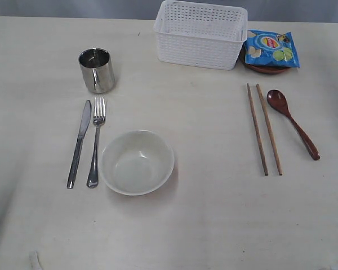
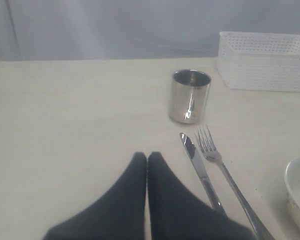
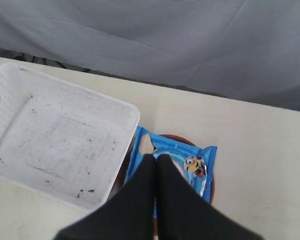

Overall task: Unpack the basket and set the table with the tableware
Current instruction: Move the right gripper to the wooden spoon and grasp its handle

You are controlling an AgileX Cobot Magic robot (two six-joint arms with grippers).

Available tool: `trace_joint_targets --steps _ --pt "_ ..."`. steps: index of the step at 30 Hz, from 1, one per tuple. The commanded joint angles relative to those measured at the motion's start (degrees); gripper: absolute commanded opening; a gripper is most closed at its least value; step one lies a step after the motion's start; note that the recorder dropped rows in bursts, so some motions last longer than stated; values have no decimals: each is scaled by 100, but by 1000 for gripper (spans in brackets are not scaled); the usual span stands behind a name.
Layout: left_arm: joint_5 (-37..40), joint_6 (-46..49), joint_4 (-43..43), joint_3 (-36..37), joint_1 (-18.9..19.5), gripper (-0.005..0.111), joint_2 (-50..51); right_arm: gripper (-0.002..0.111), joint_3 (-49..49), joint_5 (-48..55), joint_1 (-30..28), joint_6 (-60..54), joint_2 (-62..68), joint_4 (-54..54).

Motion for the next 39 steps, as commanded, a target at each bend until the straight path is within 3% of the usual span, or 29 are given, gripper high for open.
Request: trace_joint_targets --steps 1,6,12,18,26,36,39 --pt "-10 0 0 18 -44 0 -19 -1 9 -33 -47 -305 0 -102" --pt "-10 0 0 18 -44 0 -19 -1 594 -508 -92 49 -349 17" --pt "-10 0 0 18 -44 0 -19 -1 3213 -2398 -92 187 -1742 17" --pt "-10 0 0 18 -44 0 -19 -1 5077 -2933 -92 134 -2068 -214" --pt "-10 0 0 18 -44 0 -19 0 5202 -1041 -92 166 -1565 -214" --pt "-10 0 0 18 -44 0 -19 0 5202 -724 -120 131 -1319 -375" --pt "-10 0 0 18 -44 0 -19 8 5202 -690 -271 177 -1226 -235"
